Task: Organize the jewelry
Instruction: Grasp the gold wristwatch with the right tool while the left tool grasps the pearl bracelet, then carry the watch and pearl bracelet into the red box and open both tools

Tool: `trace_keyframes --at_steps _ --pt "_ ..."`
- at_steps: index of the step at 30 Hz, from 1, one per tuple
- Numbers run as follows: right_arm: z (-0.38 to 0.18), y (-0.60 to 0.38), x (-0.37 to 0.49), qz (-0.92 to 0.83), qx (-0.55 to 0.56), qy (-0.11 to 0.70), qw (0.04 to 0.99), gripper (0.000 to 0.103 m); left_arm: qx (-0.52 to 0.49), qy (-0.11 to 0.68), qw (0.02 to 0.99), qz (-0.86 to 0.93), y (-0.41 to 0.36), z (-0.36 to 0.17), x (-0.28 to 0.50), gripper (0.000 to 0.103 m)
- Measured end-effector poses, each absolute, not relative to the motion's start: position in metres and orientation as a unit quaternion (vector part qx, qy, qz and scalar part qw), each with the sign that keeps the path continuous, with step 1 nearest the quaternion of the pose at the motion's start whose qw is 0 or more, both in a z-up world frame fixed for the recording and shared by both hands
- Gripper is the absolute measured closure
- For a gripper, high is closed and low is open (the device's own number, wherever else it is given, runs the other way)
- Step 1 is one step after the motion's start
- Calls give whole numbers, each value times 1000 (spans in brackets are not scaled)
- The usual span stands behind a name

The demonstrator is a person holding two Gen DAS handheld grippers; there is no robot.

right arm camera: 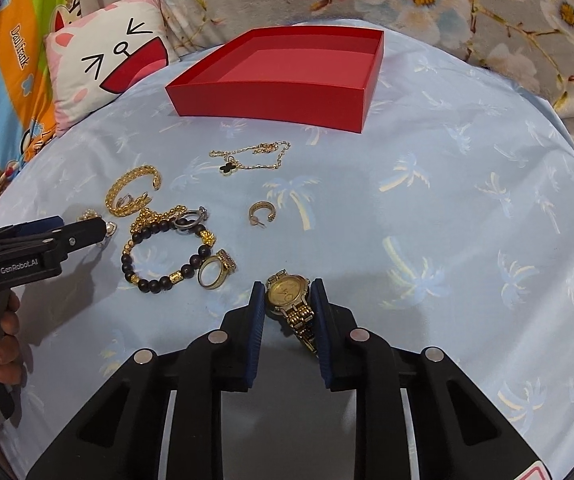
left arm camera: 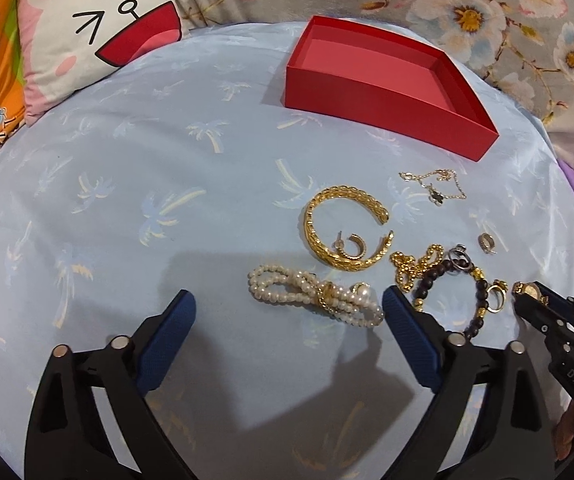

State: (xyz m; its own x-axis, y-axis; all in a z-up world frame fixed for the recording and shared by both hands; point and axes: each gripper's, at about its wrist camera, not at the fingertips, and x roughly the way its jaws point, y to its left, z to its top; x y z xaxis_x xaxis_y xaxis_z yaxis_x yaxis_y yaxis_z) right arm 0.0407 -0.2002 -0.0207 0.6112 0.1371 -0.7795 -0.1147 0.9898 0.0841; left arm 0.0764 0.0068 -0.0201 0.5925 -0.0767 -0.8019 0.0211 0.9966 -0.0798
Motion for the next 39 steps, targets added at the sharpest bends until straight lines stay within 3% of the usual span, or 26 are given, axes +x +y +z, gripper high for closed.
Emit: trace_keyframes --at_steps 4,6,20,25,28,34,39 --pt "-21 -201 40 70 20 438 896 81 -14 451 892 -23 11 -19 72 31" --pt "-20 -200 38 68 21 440 895 81 -8 454 891 -25 15 -19 69 34" --pt "-20 -196 29 67 46 439 895 77 -9 452 891 -36 20 -18 76 35" --pt "-20 -191 29 58 28 436 898 81 -15 448 893 -49 19 -16 73 66" --pt "-20 -195 29 58 39 437 897 89 -26 450 891 -61 21 -15 72 80" --pt "-20 -196 28 61 50 439 895 91 -21 441 894 -72 18 -11 67 89" --pt "-18 -194 23 60 56 434 897 91 -21 436 896 -83 17 -6 61 90"
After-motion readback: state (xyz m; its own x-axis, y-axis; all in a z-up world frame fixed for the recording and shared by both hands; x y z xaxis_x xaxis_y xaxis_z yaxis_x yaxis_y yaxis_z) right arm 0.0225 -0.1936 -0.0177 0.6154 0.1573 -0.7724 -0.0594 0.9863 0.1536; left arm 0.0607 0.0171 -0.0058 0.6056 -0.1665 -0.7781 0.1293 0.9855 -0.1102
